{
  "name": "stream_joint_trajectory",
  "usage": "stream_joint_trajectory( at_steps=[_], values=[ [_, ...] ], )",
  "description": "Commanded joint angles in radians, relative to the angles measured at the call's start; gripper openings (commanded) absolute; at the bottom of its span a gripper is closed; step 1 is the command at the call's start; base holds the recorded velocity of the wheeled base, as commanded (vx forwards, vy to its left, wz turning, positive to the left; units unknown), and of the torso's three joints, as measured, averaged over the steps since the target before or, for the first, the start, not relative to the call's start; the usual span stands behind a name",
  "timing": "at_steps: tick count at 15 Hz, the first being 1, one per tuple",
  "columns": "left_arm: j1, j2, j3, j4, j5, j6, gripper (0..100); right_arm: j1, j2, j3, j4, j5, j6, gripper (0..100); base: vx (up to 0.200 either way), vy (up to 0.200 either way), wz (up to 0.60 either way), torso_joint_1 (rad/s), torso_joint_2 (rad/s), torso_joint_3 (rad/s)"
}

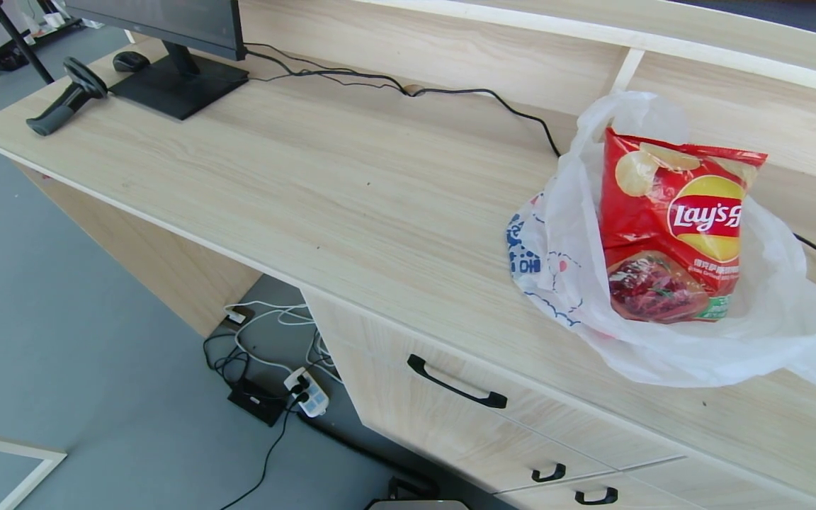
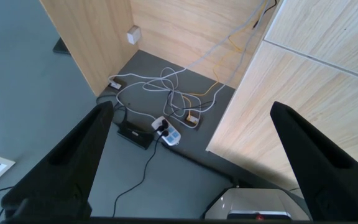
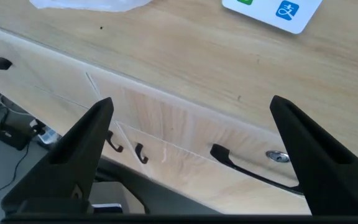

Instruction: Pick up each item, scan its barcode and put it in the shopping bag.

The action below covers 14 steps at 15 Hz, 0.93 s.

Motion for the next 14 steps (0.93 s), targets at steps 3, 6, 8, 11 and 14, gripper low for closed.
stream_joint_trajectory(
  at_steps=[3,6,8,11,14],
  values=[
    [0.002,0.0,0.0,-0.001,0.001,-0.009,100,0.0,0.002,-0.001,-0.002,-0.001,0.042,100,0.0,0.0,0.0,0.0,0.0,0.0],
    [0.002,0.002,0.0,0.0,0.001,-0.009,100,0.0,0.002,-0.001,-0.003,-0.001,0.056,100,0.0,0.0,0.0,0.0,0.0,0.0],
    [0.002,0.002,0.0,0.0,0.001,-0.009,100,0.0,0.002,-0.001,-0.003,-0.001,0.056,100,0.0,0.0,0.0,0.0,0.0,0.0],
    [0.002,0.002,0.0,0.0,0.001,-0.009,100,0.0,0.002,-0.001,-0.003,-0.001,0.057,100,0.0,0.0,0.0,0.0,0.0,0.0],
    [0.002,0.002,0.0,-0.001,0.001,-0.009,100,0.0,0.002,-0.001,-0.003,-0.001,0.053,100,0.0,0.0,0.0,0.0,0.0,0.0]
  ],
)
